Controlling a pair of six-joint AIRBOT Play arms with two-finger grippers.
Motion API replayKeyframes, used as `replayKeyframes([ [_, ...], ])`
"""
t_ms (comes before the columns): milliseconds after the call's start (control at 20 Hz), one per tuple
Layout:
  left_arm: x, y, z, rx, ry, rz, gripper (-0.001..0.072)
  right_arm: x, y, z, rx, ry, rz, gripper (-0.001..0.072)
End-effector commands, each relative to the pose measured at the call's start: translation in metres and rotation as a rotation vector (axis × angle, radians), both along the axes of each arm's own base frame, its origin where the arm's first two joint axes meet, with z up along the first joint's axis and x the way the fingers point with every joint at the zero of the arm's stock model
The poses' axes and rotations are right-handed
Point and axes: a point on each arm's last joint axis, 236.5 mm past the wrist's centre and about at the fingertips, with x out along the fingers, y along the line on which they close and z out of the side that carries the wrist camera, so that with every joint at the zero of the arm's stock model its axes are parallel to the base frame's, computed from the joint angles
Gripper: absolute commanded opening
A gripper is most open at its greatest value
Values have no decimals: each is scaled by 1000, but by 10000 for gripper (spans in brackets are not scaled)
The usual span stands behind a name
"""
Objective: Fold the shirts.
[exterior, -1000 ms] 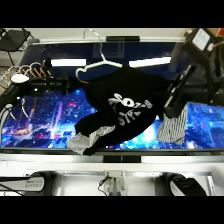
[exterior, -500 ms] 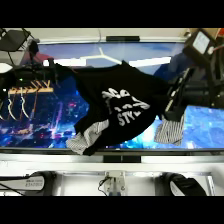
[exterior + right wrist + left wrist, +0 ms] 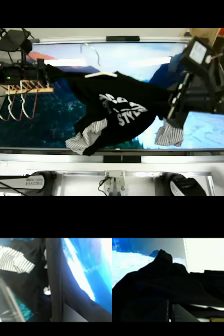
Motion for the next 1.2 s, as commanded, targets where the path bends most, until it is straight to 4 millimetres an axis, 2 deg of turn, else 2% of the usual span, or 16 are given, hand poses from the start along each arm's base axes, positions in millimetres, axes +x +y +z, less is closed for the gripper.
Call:
replayKeyframes([
  [0,131,98,43,69,-304,652,52,-7,-6,-8,-38,29,6,51],
  [100,125,79,71,60,-363,603,51,1,-4,-4,-22,7,-5,51],
  [150,118,60,96,51,-429,548,51,3,-1,-5,-7,14,-3,51],
  [250,87,4,158,-18,-586,398,51,18,7,2,77,27,-59,51],
  [350,51,-44,219,-57,-744,313,52,41,11,18,158,-33,-122,51],
  [450,18,-77,264,-108,-845,266,53,62,8,39,225,-113,-194,51],
  [550,-11,-106,290,-169,-874,209,55,75,6,56,297,-158,-254,51],
  [650,-41,-142,296,-221,-852,107,56,83,7,80,400,-205,-300,51],
  [750,-62,-171,295,-248,-847,37,57,87,4,106,470,-255,-332,51],
  [800,-66,-178,297,-245,-880,29,127,86,1,114,474,-272,-341,51],
  [850,-68,-181,302,-242,-919,31,380,85,-3,122,471,-292,-355,51],
  [900,-71,-182,309,-251,-932,35,579,84,-7,132,474,-310,-373,51],
  [950,-77,-180,318,-258,-955,29,609,84,-14,142,468,-337,-398,51],
  [1000,-84,-178,329,-260,-996,24,609,84,-24,150,451,-366,-433,51],
  [1150,-116,-166,374,-248,-1210,22,608,87,-74,179,394,-473,-629,51],
])
